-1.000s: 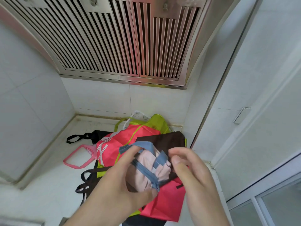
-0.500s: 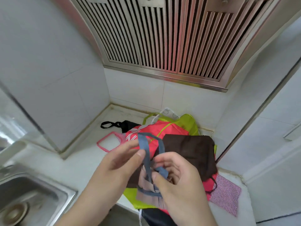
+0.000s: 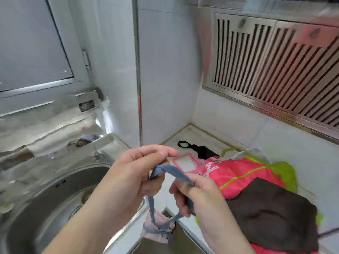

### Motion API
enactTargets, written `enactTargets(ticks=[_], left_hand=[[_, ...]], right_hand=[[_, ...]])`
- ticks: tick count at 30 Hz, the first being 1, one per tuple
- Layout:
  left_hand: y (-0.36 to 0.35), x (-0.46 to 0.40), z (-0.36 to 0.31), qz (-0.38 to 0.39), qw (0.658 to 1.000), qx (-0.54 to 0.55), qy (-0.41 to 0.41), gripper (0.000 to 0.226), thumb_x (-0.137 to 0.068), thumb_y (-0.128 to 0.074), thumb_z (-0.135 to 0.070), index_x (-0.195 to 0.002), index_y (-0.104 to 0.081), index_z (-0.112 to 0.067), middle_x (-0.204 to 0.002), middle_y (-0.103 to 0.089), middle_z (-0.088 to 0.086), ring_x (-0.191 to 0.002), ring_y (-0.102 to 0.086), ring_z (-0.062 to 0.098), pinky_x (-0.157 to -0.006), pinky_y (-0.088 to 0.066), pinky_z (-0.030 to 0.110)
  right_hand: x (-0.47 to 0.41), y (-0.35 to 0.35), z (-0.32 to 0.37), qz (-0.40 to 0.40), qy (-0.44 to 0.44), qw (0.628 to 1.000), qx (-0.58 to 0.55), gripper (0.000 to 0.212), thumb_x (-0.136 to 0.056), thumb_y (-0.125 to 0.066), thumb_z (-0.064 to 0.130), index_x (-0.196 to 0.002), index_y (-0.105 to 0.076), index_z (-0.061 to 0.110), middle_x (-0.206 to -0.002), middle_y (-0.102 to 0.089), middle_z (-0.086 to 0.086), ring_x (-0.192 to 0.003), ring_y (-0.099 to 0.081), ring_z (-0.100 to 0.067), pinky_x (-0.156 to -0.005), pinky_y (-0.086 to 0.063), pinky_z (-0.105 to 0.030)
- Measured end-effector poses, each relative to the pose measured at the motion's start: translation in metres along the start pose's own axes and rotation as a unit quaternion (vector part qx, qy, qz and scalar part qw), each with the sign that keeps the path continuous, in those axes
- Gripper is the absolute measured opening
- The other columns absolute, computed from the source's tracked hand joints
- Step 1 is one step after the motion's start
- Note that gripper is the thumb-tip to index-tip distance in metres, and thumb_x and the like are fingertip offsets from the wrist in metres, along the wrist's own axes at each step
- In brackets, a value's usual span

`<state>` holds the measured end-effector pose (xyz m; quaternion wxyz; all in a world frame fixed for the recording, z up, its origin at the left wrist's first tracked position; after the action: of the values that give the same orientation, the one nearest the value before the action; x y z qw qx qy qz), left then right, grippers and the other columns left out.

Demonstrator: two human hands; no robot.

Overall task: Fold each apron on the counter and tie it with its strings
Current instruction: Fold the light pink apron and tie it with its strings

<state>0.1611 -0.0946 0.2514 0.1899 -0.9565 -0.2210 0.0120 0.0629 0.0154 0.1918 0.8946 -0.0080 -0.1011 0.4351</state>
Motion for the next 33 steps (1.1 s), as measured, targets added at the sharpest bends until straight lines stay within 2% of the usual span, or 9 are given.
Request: enactTargets(ticks=[4,7,10,13,16,18,21,27,33], left_hand=[[0.098,0.045,-0.052,-0.069,0.996,-0.003,-0.063,0.032,-0.085,-0.068,-0.023,-0.104,-0.074,0.001,-0.078,-0.045,0.012,-0.054,-0.028,0.017,-0.049,-0.022,0.026],[0.159,0.082,-0.088,-0.121,0.987,-0.019,-0.106,0.026,-0.084,-0.067,-0.018,-0.102,-0.074,0.0,-0.085,-0.05,0.016,-0.061,-0.04,0.022,-0.058,-0.029,0.031],[0.21,0.125,-0.121,-0.183,0.973,-0.05,-0.133,0.021,-0.085,-0.071,-0.022,-0.101,-0.075,-0.009,-0.09,-0.064,0.019,-0.08,-0.059,0.033,-0.076,-0.046,0.04],[0.255,0.17,-0.153,-0.291,0.932,-0.093,-0.198,0.006,-0.096,-0.07,-0.024,-0.1,-0.074,-0.02,-0.09,-0.074,0.006,-0.077,-0.07,0.018,-0.072,-0.053,0.039],[0.297,0.228,-0.186,-0.41,0.858,-0.12,-0.287,0.01,-0.102,-0.062,-0.028,-0.099,-0.071,-0.023,-0.095,-0.073,0.007,-0.083,-0.07,0.016,-0.066,-0.057,0.03],[0.311,0.256,-0.204,-0.413,0.843,-0.135,-0.317,0.017,-0.095,-0.061,-0.035,-0.099,-0.071,-0.022,-0.096,-0.075,0.002,-0.088,-0.07,0.016,-0.068,-0.056,0.022],[0.331,0.294,-0.228,-0.406,0.833,-0.23,-0.298,0.019,-0.095,-0.064,-0.035,-0.099,-0.076,-0.021,-0.092,-0.078,-0.004,-0.085,-0.072,0.013,-0.074,-0.054,0.023],[0.384,0.369,-0.282,-0.547,0.71,-0.314,-0.313,0.024,-0.101,-0.062,-0.014,-0.081,-0.074,-0.019,-0.064,-0.067,0.004,-0.059,-0.063,0.023,-0.057,-0.052,0.028],[0.431,0.395,-0.336,-0.634,0.58,-0.429,-0.278,0.026,-0.104,-0.057,-0.027,-0.082,-0.07,-0.022,-0.064,-0.066,-0.005,-0.06,-0.066,0.016,-0.063,-0.059,0.039]], right_hand=[[-0.004,-0.108,0.047,0.185,0.025,0.979,-0.078,0.029,-0.081,-0.068,0.025,-0.065,-0.059,0.003,-0.05,-0.029,-0.006,-0.047,-0.02,-0.014,-0.047,-0.018,-0.025],[-0.004,-0.2,0.07,0.359,0.014,0.914,-0.187,0.035,-0.09,-0.051,0.02,-0.09,-0.066,-0.012,-0.059,-0.054,-0.015,-0.049,-0.049,-0.023,-0.052,-0.044,-0.03],[0.0,-0.296,0.081,0.424,0.011,0.888,-0.176,0.036,-0.092,-0.043,0.001,-0.114,-0.069,-0.01,-0.084,-0.066,-0.028,-0.053,-0.066,-0.029,-0.052,-0.058,-0.034],[0.003,-0.373,0.094,0.387,0.075,0.911,-0.123,0.03,-0.093,-0.06,-0.005,-0.118,-0.074,0.003,-0.096,-0.071,-0.021,-0.055,-0.067,-0.026,-0.047,-0.058,-0.031],[0.009,-0.432,0.109,0.301,0.185,0.936,-0.011,0.032,-0.086,-0.078,-0.002,-0.114,-0.077,0.014,-0.101,-0.079,-0.004,-0.08,-0.077,-0.021,-0.067,-0.062,-0.03],[0.016,-0.467,0.116,0.241,0.291,0.916,0.135,0.038,-0.082,-0.083,0.011,-0.115,-0.072,0.028,-0.107,-0.077,0.009,-0.101,-0.073,-0.01,-0.084,-0.057,-0.022],[0.037,-0.533,0.121,0.201,0.414,0.84,0.286,0.044,-0.07,-0.076,0.025,-0.11,-0.058,0.035,-0.108,-0.06,0.017,-0.103,-0.061,-0.002,-0.082,-0.049,-0.015],[0.056,-0.627,0.134,0.199,0.455,0.773,0.394,0.04,-0.082,-0.066,0.04,-0.115,-0.043,0.041,-0.102,-0.039,0.012,-0.09,-0.055,-0.016,-0.07,-0.054,-0.039],[0.033,-0.69,0.171,0.176,0.509,0.788,0.299,0.02,-0.097,-0.061,0.023,-0.114,-0.072,0.021,-0.113,-0.058,0.01,-0.098,-0.058,-0.009,-0.085,-0.046,-0.019]])
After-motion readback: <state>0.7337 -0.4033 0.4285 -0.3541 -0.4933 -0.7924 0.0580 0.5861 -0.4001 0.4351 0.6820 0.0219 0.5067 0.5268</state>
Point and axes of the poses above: each hand's wrist, its own x-axis away from the middle knuckle, its own y-axis out of the back of the hand, z = x × y, the point moved 6 cm from there along -x, towards the middle knuckle
